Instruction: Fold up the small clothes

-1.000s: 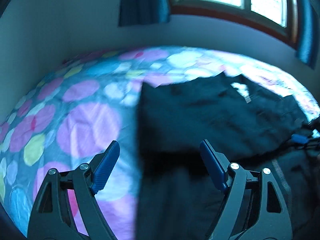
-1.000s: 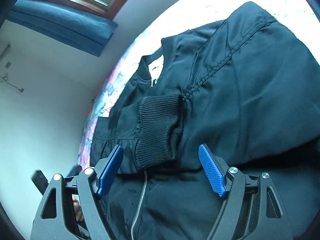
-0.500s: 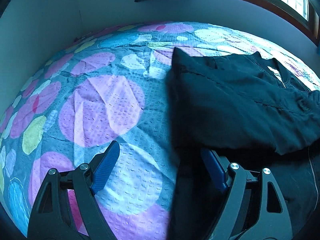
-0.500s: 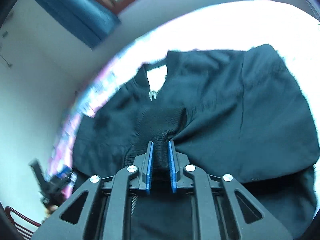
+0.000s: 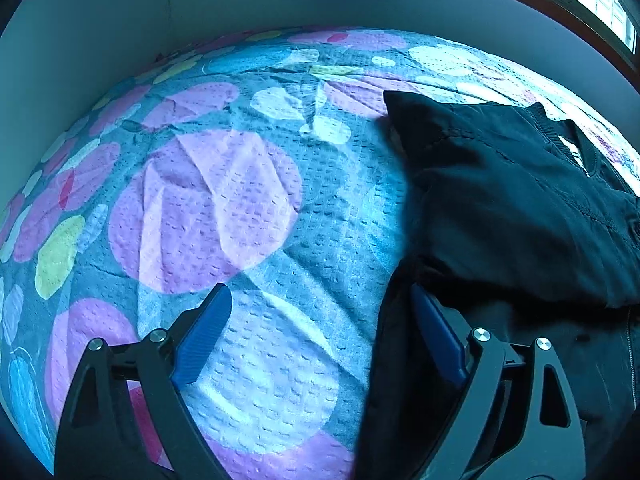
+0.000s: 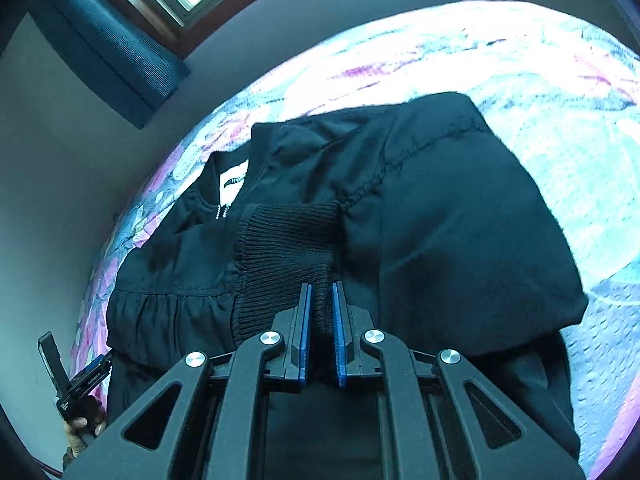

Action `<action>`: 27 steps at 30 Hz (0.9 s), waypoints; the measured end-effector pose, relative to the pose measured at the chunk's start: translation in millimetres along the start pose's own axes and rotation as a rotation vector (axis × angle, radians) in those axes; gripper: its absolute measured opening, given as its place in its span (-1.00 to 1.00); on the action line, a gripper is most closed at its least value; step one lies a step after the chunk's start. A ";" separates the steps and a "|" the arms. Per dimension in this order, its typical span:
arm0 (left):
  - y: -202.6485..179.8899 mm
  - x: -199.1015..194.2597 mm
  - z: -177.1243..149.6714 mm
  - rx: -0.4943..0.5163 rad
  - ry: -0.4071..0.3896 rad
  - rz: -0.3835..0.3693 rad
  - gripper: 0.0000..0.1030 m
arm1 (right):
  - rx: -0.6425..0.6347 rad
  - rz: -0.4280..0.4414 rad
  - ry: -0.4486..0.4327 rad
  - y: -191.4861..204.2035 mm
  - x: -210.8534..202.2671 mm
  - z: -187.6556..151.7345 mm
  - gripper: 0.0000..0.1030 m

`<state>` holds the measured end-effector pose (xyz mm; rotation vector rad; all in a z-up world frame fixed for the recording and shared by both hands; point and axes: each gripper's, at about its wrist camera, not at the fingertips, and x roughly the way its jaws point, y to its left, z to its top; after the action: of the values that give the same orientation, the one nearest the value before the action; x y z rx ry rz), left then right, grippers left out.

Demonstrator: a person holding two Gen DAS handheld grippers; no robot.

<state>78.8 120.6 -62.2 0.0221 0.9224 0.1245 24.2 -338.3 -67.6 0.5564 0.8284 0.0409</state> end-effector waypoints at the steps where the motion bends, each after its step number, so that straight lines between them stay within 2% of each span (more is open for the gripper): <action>1: 0.5 0.6 0.0 -0.003 0.002 -0.003 0.77 | -0.005 -0.009 -0.022 0.1 -3.7 0.8 -0.80; 5: 0.8 1.3 -0.4 -0.004 0.003 -0.006 0.77 | 0.004 0.028 -0.086 -1.5 -21.0 -1.9 -0.80; 7: 0.0 2.8 -0.8 0.000 0.006 -0.006 0.79 | -0.020 -0.001 -0.109 1.1 -25.9 0.2 -0.81; 11: -0.3 3.7 -0.8 0.003 0.010 -0.009 0.81 | 0.025 -0.068 -0.038 -10.8 -5.0 -0.3 -0.82; 19: 2.2 5.7 0.3 -0.007 0.025 -0.033 0.82 | 0.071 -0.043 -0.016 -17.9 1.4 -2.4 -0.83; 23: 7.1 -0.1 -2.2 -0.011 0.039 -0.081 0.82 | 0.098 -0.032 -0.030 -23.8 -7.4 -0.2 -0.83; 27: 17.1 -19.3 -14.4 -0.010 0.041 -0.204 0.82 | 0.141 0.018 -0.041 -39.6 -32.7 1.1 -0.81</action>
<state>54.2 134.8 -54.4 -0.0834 0.9592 -0.0600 -4.4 -380.8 -63.7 0.6953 0.7904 -0.0121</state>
